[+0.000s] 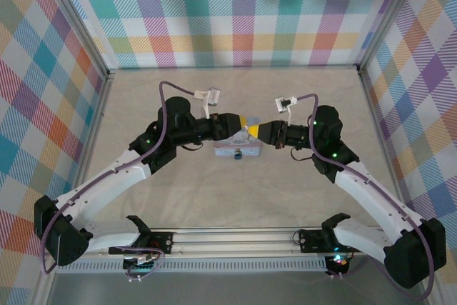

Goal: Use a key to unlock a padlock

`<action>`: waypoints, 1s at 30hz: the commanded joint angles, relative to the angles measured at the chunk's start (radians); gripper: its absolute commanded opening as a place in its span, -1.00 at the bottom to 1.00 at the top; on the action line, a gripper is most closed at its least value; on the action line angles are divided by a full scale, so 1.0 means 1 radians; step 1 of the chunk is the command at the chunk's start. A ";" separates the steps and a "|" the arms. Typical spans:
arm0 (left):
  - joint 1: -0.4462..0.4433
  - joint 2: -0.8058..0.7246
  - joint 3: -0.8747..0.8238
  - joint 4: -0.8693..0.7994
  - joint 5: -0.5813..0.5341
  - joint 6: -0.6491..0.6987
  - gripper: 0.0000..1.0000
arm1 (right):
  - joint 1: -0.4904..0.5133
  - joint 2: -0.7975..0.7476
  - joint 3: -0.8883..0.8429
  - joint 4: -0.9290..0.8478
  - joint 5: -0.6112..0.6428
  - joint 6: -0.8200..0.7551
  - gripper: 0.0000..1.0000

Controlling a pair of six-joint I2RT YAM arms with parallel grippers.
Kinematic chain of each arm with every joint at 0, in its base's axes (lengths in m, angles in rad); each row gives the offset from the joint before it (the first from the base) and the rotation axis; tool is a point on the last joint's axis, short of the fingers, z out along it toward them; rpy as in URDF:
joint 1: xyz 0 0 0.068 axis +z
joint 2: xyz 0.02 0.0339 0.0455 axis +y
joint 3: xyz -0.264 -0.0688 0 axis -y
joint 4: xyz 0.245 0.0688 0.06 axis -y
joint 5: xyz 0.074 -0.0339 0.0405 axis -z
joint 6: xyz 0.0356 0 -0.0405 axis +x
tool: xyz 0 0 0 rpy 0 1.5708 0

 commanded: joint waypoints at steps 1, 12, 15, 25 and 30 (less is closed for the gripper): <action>0.012 -0.051 -0.015 -0.023 -0.046 0.014 0.11 | -0.019 -0.037 0.025 -0.052 0.019 -0.044 -1.00; 0.012 -0.080 -0.142 -0.161 -0.174 0.032 0.57 | -0.053 -0.068 0.059 -0.358 0.270 -0.205 -1.00; 0.011 -0.088 -0.242 -0.131 -0.223 -0.004 0.66 | -0.055 -0.070 0.049 -0.414 0.367 -0.241 -1.00; 0.041 -0.055 -0.348 -0.122 -0.422 -0.009 0.81 | -0.055 -0.067 -0.037 -0.469 0.543 -0.267 -1.00; 0.118 0.043 -0.283 -0.097 -0.421 0.020 0.90 | -0.055 -0.069 -0.066 -0.476 0.583 -0.271 -1.00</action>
